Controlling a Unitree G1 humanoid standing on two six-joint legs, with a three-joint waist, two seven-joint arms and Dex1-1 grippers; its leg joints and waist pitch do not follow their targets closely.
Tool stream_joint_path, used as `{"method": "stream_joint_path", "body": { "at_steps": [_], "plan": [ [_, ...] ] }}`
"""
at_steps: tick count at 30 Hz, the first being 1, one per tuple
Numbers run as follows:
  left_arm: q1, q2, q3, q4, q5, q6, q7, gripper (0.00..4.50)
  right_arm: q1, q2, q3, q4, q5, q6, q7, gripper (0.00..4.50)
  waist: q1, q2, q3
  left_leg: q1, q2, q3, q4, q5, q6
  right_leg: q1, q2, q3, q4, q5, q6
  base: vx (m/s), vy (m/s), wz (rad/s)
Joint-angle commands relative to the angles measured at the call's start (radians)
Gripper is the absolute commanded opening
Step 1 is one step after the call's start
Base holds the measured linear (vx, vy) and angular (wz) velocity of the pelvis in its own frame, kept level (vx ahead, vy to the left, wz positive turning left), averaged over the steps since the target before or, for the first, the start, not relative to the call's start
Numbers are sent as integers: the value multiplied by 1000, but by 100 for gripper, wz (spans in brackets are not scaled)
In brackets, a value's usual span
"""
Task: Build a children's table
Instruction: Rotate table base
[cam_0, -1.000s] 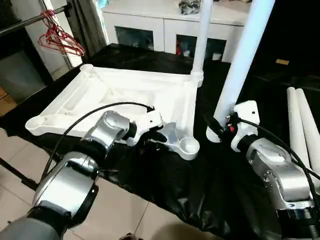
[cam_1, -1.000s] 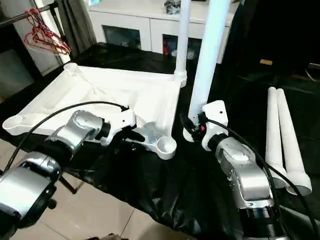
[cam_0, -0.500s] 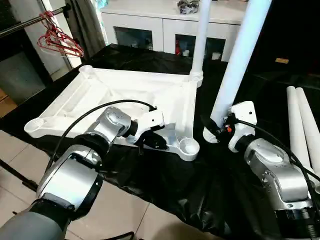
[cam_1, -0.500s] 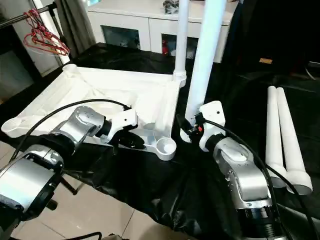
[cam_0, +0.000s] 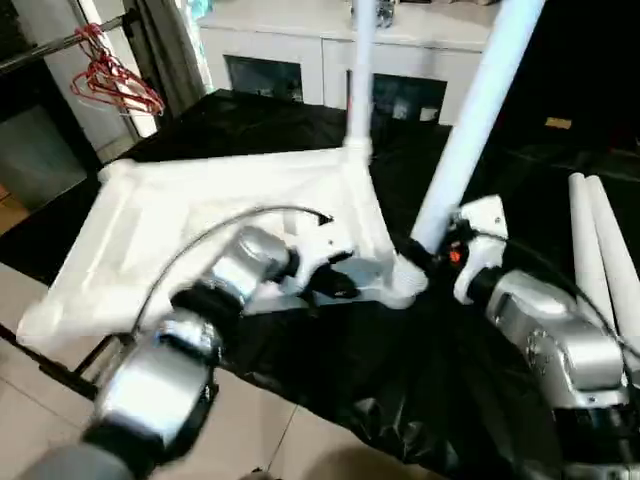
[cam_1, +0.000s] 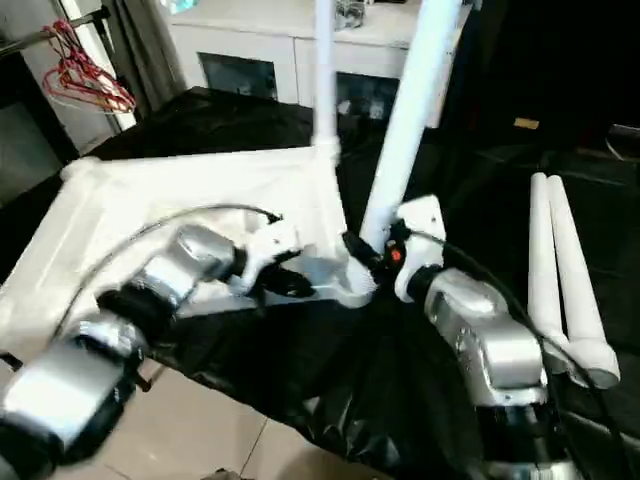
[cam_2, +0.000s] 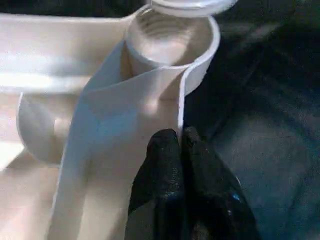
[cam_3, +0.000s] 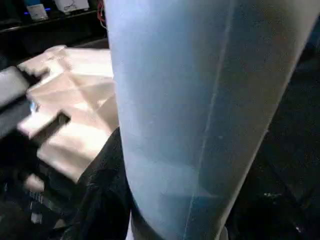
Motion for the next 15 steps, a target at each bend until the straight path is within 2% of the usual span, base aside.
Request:
{"method": "stream_joint_path", "body": {
  "at_steps": [1, 2, 4, 6, 7, 8, 10, 12, 15],
  "plan": [
    [66, 11, -21, -27, 6, -24, -4, 0, -18, -3, 0, -2, 3, 11, 13, 191, 8, -30, -62, 9, 34, -12, -66, -163, 71, 55, -80, 42, -84, -280, -187, 0, 0, 0],
    [79, 14, -20, -44, 7, -40, 2, 0, -20, -3, 2, -1, 4, 14, 15, 191, 7, -28, -61, 12, 33, -11, -68, -178, 66, 51, -78, 41, -89, -303, -174, 0, 0, 0],
    [103, 20, -20, -75, 6, -74, 0, 0, -24, -9, 11, 2, 1, 11, 17, 191, 7, -45, -62, 15, 36, -11, -71, -191, 57, 50, -79, 42, -90, -317, -163, 0, 0, 0],
    [136, 34, -23, -140, 3, -86, -9, 0, -29, -10, 13, 6, 5, 17, 25, 191, 11, -37, -62, 18, 42, -14, -75, -198, 44, 46, -82, 43, -87, -312, -159, 0, 0, 0],
    [152, 40, -23, -173, 2, -71, -4, 0, -32, -10, 16, 8, 4, 19, 27, 191, 9, -38, -60, 16, 42, -13, -76, -202, 42, 45, -81, 43, -87, -308, -159, 0, 0, 0],
    [162, 44, -23, -195, 2, -59, 0, 0, -33, -10, 17, 10, 4, 19, 29, 191, 9, -47, -59, 15, 42, -13, -78, -205, 37, 47, -83, 43, -83, -303, -161, 0, 0, 0],
    [180, 57, -20, -226, 2, -58, 6, 0, -40, -11, 21, 21, -2, 18, 38, 191, 10, -52, -59, 15, 41, -11, -77, -197, 36, 46, -84, 44, -84, -300, -159, 0, 0, 0],
    [186, 63, -10, -236, -4, -50, 8, 45, -45, -11, 25, 28, -5, 16, 42, 191, 9, -54, -59, 12, 40, -11, -77, -183, 37, 46, -83, 45, -83, -286, -155, 0, 0, 0],
    [190, 73, 6, -247, -17, -21, 5, 67, -51, -14, 31, 34, -10, 12, 48, 191, 8, -56, -58, 11, 36, -10, -75, -173, 37, 48, -83, 45, -79, -265, -163, 0, 0, 0]
  ]
}}
